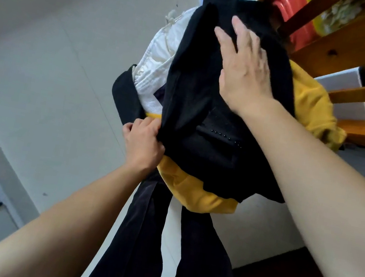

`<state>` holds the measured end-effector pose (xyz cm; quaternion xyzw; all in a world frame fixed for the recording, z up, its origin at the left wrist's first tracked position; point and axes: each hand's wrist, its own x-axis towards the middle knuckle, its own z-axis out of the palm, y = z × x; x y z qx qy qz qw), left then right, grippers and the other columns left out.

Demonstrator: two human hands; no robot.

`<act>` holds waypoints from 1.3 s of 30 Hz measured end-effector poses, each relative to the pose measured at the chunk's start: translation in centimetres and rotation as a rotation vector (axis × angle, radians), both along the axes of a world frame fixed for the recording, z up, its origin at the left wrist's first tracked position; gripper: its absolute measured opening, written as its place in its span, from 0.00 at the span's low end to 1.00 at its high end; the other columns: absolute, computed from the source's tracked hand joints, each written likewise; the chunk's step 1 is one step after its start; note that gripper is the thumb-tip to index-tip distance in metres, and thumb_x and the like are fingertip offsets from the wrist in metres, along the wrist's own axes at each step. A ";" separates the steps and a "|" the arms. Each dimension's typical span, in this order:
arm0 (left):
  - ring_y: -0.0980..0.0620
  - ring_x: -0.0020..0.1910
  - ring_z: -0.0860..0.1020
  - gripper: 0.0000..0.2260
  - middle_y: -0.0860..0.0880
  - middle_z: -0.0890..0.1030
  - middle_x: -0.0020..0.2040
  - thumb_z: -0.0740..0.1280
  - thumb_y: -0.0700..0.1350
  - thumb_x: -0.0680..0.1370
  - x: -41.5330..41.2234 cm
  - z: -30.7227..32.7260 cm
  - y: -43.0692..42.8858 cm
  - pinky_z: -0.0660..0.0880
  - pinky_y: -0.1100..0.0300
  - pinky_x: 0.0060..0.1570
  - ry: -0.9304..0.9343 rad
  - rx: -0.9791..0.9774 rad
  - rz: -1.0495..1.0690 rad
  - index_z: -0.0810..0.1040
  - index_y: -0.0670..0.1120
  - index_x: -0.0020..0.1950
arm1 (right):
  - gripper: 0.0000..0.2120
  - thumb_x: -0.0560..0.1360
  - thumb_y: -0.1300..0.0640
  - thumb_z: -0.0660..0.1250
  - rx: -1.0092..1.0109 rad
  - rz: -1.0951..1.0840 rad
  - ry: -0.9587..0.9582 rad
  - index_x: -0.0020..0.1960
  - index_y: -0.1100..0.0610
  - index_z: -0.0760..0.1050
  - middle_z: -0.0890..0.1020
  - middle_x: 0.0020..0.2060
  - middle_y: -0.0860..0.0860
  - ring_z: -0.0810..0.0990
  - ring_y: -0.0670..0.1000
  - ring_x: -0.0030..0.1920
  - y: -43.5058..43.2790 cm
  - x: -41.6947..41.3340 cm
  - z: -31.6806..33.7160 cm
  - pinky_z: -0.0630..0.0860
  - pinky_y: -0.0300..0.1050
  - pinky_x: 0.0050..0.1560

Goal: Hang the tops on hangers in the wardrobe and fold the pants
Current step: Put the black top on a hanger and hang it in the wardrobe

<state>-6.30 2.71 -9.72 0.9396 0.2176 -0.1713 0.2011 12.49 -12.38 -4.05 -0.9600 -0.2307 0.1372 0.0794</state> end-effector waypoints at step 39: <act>0.51 0.36 0.80 0.06 0.47 0.83 0.38 0.69 0.39 0.68 -1.2 40.6 -0.7 0.78 0.55 0.38 -0.644 -0.680 0.458 0.84 0.45 0.42 | 0.52 0.65 0.43 0.80 0.510 -0.344 0.214 0.79 0.58 0.56 0.65 0.71 0.59 0.64 0.61 0.71 -3.4 -23.5 16.4 0.63 0.58 0.70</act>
